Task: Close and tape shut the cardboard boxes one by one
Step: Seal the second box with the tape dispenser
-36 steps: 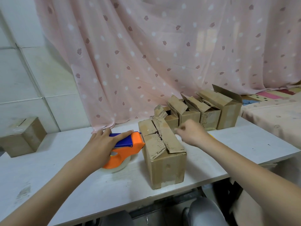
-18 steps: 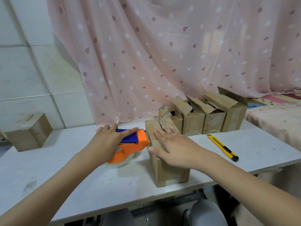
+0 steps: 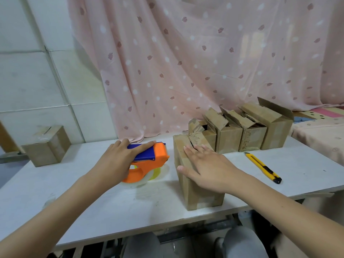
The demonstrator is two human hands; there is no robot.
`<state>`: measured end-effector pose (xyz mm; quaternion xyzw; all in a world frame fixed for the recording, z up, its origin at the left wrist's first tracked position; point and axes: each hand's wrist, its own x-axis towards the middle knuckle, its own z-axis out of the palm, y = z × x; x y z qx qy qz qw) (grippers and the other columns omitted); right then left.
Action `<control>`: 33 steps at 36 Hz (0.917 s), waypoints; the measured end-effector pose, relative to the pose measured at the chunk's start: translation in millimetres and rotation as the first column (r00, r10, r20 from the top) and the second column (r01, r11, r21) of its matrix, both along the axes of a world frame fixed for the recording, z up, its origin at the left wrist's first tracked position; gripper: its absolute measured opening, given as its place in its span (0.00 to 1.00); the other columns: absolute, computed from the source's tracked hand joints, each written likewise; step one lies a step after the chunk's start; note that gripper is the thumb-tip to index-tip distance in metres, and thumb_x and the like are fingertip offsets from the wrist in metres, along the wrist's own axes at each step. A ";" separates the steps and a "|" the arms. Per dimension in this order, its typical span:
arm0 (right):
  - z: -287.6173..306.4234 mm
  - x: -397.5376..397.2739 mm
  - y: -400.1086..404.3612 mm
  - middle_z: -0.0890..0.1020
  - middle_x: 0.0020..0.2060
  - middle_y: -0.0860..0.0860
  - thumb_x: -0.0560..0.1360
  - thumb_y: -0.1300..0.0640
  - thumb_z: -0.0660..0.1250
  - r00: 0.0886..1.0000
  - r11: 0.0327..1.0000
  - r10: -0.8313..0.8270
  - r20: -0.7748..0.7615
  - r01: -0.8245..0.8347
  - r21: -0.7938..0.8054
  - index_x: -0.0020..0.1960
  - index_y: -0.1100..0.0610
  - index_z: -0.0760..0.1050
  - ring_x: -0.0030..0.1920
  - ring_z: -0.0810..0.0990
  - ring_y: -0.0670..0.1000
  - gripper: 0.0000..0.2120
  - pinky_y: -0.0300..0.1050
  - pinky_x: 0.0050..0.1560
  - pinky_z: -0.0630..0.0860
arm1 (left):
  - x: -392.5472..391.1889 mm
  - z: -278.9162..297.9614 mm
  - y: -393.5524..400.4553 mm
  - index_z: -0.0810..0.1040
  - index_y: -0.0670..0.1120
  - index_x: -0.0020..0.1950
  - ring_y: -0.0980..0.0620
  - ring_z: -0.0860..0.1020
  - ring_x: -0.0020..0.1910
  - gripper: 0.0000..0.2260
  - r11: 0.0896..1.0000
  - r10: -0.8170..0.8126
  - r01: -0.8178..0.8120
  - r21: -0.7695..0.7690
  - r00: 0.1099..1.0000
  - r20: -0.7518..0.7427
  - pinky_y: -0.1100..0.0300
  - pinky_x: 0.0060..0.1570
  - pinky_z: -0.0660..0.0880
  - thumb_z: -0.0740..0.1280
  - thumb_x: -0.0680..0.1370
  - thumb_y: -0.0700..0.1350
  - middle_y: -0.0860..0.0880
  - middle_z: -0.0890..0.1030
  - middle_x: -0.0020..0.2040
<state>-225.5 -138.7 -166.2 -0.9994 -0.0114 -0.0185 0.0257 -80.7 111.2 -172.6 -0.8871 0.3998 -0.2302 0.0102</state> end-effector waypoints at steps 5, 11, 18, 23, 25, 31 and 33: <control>1.3 -1.0 3.0 0.49 0.81 0.49 0.81 0.33 0.41 1.000 1.000 -0.012 -0.009 0.012 -0.009 0.82 0.55 0.45 0.81 0.46 0.50 0.37 0.37 0.69 0.39 | -7.3 3.9 0.8 0.48 0.66 0.77 0.47 0.67 0.40 0.44 0.996 0.080 -0.080 0.032 0.997 -0.010 0.55 0.42 0.66 0.66 0.72 0.36 0.48 0.68 0.44; -0.7 -3.7 6.5 0.52 0.81 0.52 0.81 0.33 0.40 1.000 1.000 -0.025 0.005 0.025 -0.018 0.82 0.55 0.46 0.81 0.48 0.51 0.38 0.43 0.76 0.41 | -12.7 4.5 0.3 0.41 0.68 0.77 0.48 0.66 0.43 0.43 0.997 0.083 -0.083 0.004 0.996 -0.035 0.57 0.46 0.64 0.63 0.76 0.38 0.49 0.67 0.48; 2.0 -5.9 6.6 0.53 0.81 0.51 0.81 0.34 0.42 0.999 0.999 -0.048 0.005 0.048 -0.010 0.82 0.55 0.47 0.81 0.49 0.51 0.37 0.43 0.77 0.44 | -10.5 10.1 13.9 0.60 0.63 0.78 0.49 0.62 0.37 0.43 1.000 0.019 -0.019 0.009 1.000 0.005 0.57 0.40 0.62 0.73 0.68 0.39 0.50 0.61 0.40; -1.4 -2.4 7.2 0.55 0.81 0.52 0.82 0.35 0.42 0.998 0.998 -0.056 0.015 0.056 -0.019 0.82 0.56 0.48 0.80 0.50 0.52 0.37 0.44 0.78 0.44 | -4.2 4.4 32.6 0.71 0.58 0.74 0.50 0.60 0.32 0.44 1.000 0.011 -0.011 0.015 0.999 0.053 0.58 0.35 0.61 0.80 0.60 0.40 0.52 0.60 0.38; -0.5 -2.4 7.1 0.54 0.81 0.52 0.82 0.35 0.43 0.998 0.998 -0.055 0.008 0.055 -0.017 0.82 0.57 0.48 0.80 0.50 0.52 0.36 0.45 0.78 0.44 | -6.8 6.8 31.1 0.66 0.61 0.76 0.49 0.62 0.34 0.43 0.996 0.050 -0.050 0.072 0.999 0.007 0.57 0.36 0.62 0.77 0.64 0.40 0.51 0.61 0.39; -2.5 -0.3 5.9 0.54 0.81 0.53 0.82 0.35 0.42 0.998 0.998 -0.061 0.008 0.061 -0.028 0.82 0.57 0.48 0.80 0.51 0.53 0.36 0.46 0.78 0.44 | 0.3 7.1 35.3 0.65 0.62 0.76 0.49 0.61 0.29 0.45 0.980 0.154 -0.164 0.117 0.984 0.089 0.58 0.32 0.63 0.75 0.62 0.40 0.50 0.63 0.35; -5.6 1.8 5.0 0.56 0.81 0.54 0.81 0.35 0.42 0.998 0.997 -0.063 0.023 0.064 -0.040 0.82 0.57 0.49 0.80 0.52 0.53 0.37 0.47 0.79 0.45 | -2.5 6.1 35.4 0.62 0.63 0.77 0.49 0.61 0.27 0.46 0.968 0.193 -0.205 0.144 0.977 0.093 0.58 0.32 0.63 0.72 0.62 0.38 0.50 0.63 0.34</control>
